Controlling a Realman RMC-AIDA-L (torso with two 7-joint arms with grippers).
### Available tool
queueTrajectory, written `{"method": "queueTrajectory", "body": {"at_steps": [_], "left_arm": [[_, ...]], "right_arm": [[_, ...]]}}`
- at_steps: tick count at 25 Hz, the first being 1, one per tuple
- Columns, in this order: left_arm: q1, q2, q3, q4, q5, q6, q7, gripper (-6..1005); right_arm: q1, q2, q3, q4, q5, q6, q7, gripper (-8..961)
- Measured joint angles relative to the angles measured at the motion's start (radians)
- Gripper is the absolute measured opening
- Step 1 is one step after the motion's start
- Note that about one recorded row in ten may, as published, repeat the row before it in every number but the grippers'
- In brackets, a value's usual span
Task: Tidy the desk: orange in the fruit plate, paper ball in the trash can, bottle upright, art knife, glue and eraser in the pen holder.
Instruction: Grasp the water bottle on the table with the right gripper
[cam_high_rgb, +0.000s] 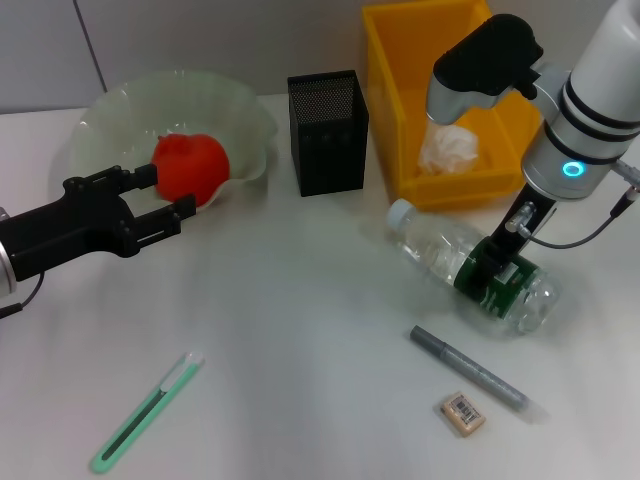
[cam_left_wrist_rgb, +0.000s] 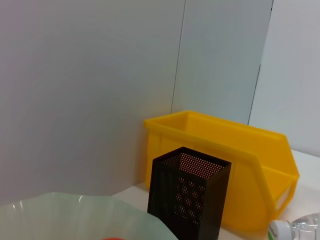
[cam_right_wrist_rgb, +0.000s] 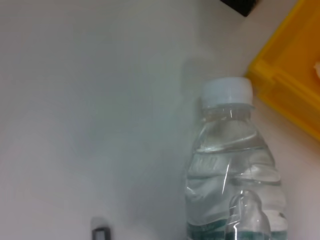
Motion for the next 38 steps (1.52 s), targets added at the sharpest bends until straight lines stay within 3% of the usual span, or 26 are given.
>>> {"method": "queueTrajectory", "body": {"at_steps": [5, 16, 19, 24, 29, 38], "left_arm": [[-0.001, 0.000, 0.000, 0.001, 0.000, -0.001, 0.000, 695], [0.003, 0.000, -0.005, 0.002, 0.000, -0.001, 0.000, 695], [0.002, 0.000, -0.006, 0.001, 0.000, -0.001, 0.000, 695], [-0.001, 0.000, -0.005, 0.001, 0.000, -0.001, 0.000, 695], [-0.007, 0.000, -0.004, 0.001, 0.000, -0.003, 0.000, 695], [-0.008, 0.000, -0.004, 0.001, 0.000, -0.006, 0.000, 695]], "right_arm": [[0.000, 0.000, -0.001, -0.015, 0.001, -0.010, -0.005, 774], [-0.058, 0.002, -0.006, -0.213, 0.149, -0.115, -0.075, 750], [-0.060, 0.002, -0.011, -0.203, 0.150, -0.112, -0.075, 737], [-0.058, 0.001, -0.014, -0.187, 0.142, -0.100, -0.076, 540], [-0.056, 0.003, -0.017, -0.191, 0.155, -0.083, -0.070, 488], [-0.009, 0.004, -0.025, -0.183, 0.242, -0.117, -0.059, 672]]}}
